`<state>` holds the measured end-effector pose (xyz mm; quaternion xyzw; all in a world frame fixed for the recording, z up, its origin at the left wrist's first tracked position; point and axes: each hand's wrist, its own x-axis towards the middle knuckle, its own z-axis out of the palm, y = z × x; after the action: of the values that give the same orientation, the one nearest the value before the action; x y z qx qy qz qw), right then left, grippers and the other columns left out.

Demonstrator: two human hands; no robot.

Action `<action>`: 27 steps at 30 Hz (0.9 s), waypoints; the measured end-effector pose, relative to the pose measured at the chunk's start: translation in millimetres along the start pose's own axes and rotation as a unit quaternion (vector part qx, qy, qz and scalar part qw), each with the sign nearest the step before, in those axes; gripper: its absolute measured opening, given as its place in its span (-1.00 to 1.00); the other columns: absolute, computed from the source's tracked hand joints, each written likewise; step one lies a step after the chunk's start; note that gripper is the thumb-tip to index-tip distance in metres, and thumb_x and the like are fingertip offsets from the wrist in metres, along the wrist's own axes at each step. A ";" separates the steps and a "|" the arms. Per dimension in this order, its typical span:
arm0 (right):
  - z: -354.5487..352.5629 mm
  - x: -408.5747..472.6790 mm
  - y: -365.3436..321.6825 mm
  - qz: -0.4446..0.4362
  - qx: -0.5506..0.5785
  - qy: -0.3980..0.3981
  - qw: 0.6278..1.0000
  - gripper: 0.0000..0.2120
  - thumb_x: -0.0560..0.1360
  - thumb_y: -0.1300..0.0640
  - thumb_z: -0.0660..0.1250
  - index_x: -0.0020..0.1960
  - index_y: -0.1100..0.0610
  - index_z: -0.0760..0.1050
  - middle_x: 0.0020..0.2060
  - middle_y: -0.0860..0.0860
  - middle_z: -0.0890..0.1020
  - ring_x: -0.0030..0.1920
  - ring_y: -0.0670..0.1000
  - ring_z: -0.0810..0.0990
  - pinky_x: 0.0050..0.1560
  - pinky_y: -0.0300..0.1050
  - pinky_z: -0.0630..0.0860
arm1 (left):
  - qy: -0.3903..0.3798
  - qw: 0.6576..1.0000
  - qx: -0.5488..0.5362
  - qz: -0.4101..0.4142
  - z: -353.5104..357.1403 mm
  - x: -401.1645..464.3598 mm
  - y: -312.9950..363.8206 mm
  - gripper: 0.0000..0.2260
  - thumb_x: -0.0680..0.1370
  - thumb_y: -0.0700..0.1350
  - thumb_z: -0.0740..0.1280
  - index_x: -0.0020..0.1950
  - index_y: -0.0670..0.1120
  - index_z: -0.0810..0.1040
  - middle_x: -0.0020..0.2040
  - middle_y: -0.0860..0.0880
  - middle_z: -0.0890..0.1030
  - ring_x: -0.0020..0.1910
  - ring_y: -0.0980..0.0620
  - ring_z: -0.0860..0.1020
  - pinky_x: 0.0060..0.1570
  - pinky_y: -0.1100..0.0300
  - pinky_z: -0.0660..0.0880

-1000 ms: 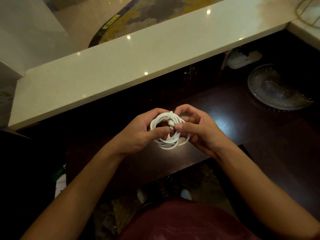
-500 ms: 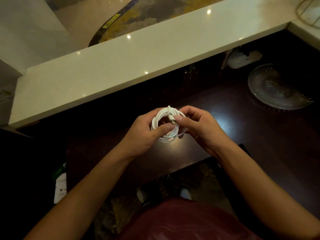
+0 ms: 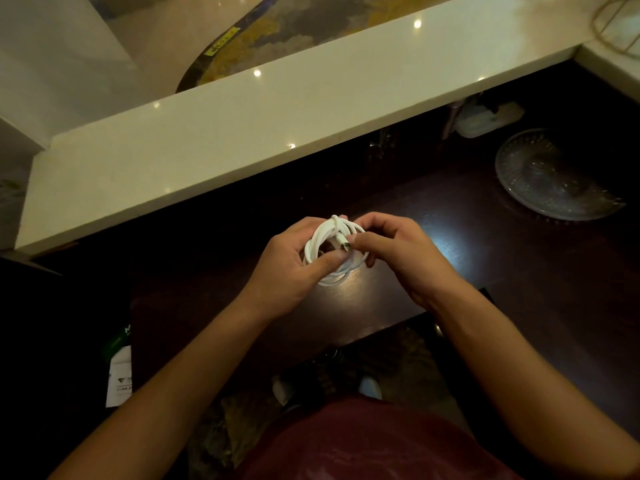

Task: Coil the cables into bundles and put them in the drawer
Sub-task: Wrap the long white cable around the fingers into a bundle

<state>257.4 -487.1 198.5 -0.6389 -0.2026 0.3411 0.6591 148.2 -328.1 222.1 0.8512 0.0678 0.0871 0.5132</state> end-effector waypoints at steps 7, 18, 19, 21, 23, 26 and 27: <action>-2.3 -2.0 -0.6 0.008 -0.038 -0.007 0.999 -0.91 0.54 0.29 0.40 -0.02 0.19 0.68 -0.24 0.08 0.66 -0.26 -0.04 0.55 -0.31 -0.22 0.47 | 0.000 0.999 0.036 0.008 2.7 -0.6 -3.0 -0.69 0.56 -0.14 0.45 0.30 -0.09 0.61 0.22 0.04 0.62 0.25 0.16 0.57 0.21 0.32 0.50; -2.1 -1.5 -2.7 0.031 -0.006 -0.030 0.999 -0.83 0.54 0.24 0.34 -0.10 0.13 0.70 -0.40 0.09 0.51 -0.37 0.00 0.43 -0.38 -0.14 0.34 | 0.007 0.998 0.066 0.021 3.0 0.7 -4.3 -0.70 0.55 -0.13 0.47 0.28 -0.07 0.62 0.17 0.06 0.63 0.18 0.13 0.59 0.15 0.22 0.55; -2.2 -2.1 -4.5 0.027 -0.015 -0.038 0.999 -0.85 0.57 0.19 0.36 -0.08 0.11 0.70 -0.39 0.06 0.53 -0.36 -0.02 0.44 -0.37 -0.16 0.35 | 0.010 0.997 0.068 0.024 3.0 0.8 -4.3 -0.71 0.55 -0.13 0.47 0.28 -0.08 0.63 0.16 0.06 0.63 0.17 0.13 0.60 0.14 0.21 0.55; -1.9 -3.2 -7.6 0.010 -0.048 -0.041 0.998 -0.92 0.56 0.14 0.43 -0.03 0.12 0.69 -0.38 -0.07 0.60 -0.37 -0.13 0.50 -0.36 -0.27 0.38 | 0.010 0.997 0.068 0.026 3.0 1.5 -4.3 -0.71 0.55 -0.12 0.47 0.27 -0.09 0.63 0.17 0.05 0.64 0.18 0.13 0.60 0.16 0.18 0.56; -1.9 -2.6 -7.6 -0.006 -0.076 -0.037 0.996 -0.92 0.52 0.18 0.48 0.00 0.16 0.67 -0.33 -0.11 0.66 -0.36 -0.22 0.57 -0.35 -0.40 0.41 | 0.003 0.997 0.075 0.026 2.6 2.0 -4.1 -0.71 0.54 -0.14 0.48 0.26 -0.09 0.63 0.16 0.04 0.64 0.17 0.13 0.61 0.15 0.20 0.56; -2.5 0.1 -7.0 -0.015 -0.117 -0.031 0.992 -0.94 0.50 0.17 0.50 -0.03 0.12 0.67 -0.28 -0.07 0.69 -0.28 -0.20 0.63 -0.29 -0.31 0.49 | -0.013 0.996 0.089 0.014 0.7 3.6 -4.1 -0.71 0.53 -0.14 0.48 0.24 -0.01 0.63 0.14 0.09 0.64 0.12 0.19 0.60 0.10 0.32 0.54; -3.3 1.2 -6.8 -0.016 -0.129 -0.029 0.991 -0.94 0.50 0.16 0.50 -0.04 0.12 0.67 -0.25 -0.02 0.71 -0.25 -0.13 0.65 -0.25 -0.21 0.55 | -0.019 0.997 0.078 0.000 -0.2 4.2 -4.3 -0.71 0.53 -0.15 0.48 0.25 0.03 0.62 0.13 0.11 0.64 0.11 0.21 0.60 0.09 0.34 0.54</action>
<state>261.8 -488.2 204.6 -0.7052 -0.2737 0.3200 0.5704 152.1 -325.1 218.7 0.8903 0.0648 0.0659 0.4460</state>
